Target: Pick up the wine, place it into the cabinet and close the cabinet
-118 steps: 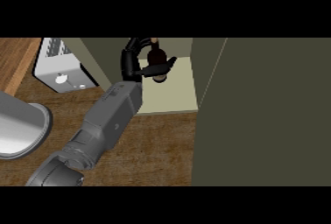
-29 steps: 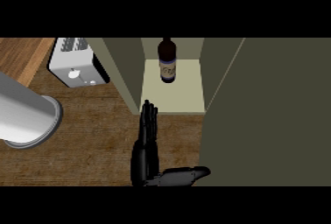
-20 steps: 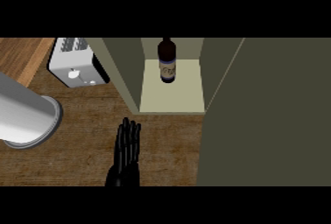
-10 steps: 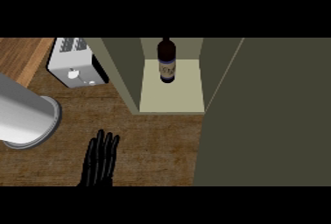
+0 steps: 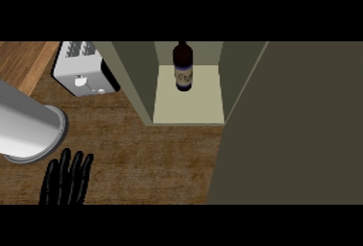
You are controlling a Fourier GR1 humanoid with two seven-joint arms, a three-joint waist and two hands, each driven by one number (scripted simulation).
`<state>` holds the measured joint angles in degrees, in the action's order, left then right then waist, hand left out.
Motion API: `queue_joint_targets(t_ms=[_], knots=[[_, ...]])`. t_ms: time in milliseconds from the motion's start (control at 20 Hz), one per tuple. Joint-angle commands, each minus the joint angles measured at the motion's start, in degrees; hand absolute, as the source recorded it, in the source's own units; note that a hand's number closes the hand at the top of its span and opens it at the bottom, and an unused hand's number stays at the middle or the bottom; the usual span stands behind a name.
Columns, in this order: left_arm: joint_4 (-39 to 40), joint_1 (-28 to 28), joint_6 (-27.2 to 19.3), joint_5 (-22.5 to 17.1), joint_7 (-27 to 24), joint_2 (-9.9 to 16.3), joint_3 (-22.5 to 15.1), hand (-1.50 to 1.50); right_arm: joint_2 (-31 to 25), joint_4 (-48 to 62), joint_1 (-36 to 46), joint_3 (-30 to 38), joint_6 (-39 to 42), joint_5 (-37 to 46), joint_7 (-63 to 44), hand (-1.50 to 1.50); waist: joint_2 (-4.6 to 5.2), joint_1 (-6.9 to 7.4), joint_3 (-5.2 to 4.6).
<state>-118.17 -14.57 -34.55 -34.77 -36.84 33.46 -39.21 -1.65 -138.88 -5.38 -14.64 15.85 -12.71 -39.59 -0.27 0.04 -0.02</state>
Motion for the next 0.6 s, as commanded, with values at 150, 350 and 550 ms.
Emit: queue_joint_targets(t_ms=[150, 350, 550], knots=[[-3.1, -4.6, 4.7, -4.7, -1.7, 3.5, 8.1, -1.50, 0.1, -10.5, -3.1, -10.9, 0.7, -5.1, -7.0, 1.50, -0.12, 0.10, -0.06], [-3.7, -7.9, 8.0, -7.5, -1.3, 5.9, 12.4, -1.50, -0.2, -11.7, -1.8, -15.8, 1.7, -2.7, -6.9, 1.50, -0.12, 0.12, -0.07], [-4.9, -9.9, 12.0, -13.0, 0.9, 10.0, 20.9, -1.50, 1.6, -9.5, 0.8, -24.2, -2.2, 3.3, -7.1, 1.50, -0.12, 0.13, -0.10]])
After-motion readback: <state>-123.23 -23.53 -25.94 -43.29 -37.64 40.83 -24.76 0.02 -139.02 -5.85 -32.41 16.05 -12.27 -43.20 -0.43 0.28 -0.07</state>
